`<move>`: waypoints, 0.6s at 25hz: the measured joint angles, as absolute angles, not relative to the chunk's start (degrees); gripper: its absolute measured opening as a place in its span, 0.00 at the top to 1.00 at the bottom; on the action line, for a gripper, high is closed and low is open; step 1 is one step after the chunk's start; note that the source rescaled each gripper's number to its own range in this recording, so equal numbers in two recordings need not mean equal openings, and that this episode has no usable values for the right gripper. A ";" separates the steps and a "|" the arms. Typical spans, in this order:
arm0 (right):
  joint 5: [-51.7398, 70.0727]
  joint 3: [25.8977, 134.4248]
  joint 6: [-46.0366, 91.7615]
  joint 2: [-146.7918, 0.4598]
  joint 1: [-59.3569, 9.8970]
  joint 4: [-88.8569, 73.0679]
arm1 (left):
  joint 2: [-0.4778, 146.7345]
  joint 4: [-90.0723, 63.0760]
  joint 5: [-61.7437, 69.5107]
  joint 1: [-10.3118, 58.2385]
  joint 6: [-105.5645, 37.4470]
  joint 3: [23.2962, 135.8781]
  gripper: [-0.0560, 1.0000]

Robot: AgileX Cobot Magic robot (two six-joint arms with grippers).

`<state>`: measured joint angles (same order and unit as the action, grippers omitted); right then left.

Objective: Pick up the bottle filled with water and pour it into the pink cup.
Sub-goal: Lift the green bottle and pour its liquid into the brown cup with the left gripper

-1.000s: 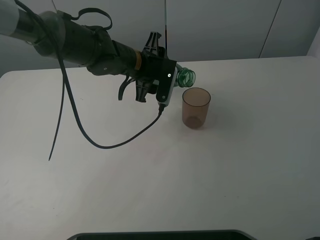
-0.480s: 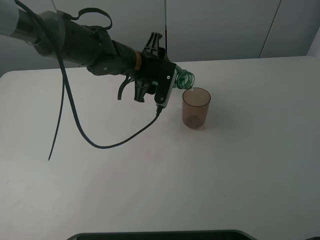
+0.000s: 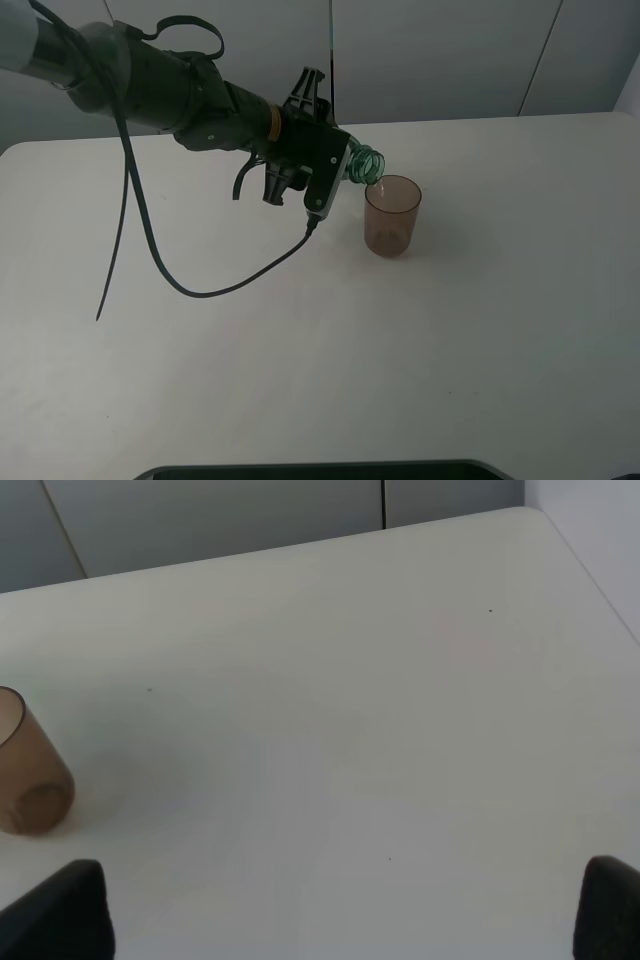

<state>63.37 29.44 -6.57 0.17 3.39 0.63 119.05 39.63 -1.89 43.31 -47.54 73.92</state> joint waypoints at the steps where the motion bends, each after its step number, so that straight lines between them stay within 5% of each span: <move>1: 63.37 29.44 -6.57 0.17 3.39 0.63 | 119.05 39.63 -1.89 43.31 -47.66 73.92 0.95; 15: 63.37 29.44 -6.57 0.17 3.39 0.63 | 119.05 39.52 -1.89 43.31 -49.11 73.92 0.95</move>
